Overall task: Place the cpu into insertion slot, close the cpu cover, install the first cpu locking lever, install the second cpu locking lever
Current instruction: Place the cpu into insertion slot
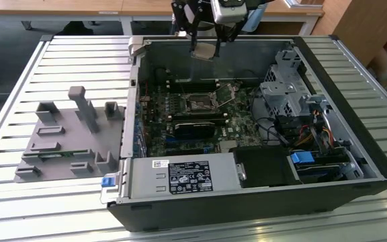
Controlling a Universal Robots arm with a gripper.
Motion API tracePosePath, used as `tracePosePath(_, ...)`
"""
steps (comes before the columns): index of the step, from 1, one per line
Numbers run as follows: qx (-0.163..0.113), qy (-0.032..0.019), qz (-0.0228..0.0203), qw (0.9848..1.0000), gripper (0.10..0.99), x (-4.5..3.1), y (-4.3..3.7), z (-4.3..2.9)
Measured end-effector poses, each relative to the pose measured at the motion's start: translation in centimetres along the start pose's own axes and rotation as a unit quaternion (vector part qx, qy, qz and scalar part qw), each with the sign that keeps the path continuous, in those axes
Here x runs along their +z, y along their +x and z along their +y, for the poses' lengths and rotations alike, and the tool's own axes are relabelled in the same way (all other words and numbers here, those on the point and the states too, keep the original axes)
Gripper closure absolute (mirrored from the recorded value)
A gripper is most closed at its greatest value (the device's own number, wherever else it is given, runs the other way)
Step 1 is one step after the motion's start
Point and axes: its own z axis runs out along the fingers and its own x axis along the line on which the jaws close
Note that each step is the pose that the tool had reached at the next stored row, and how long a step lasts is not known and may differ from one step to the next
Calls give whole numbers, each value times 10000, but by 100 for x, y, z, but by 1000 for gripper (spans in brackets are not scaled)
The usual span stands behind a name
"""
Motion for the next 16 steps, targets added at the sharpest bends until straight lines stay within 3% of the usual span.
tracePosePath(8,403,-8,-36,9992,545,1,0,0)
tracePosePath(16,713,-13,-63,9974,545,1,0,0)
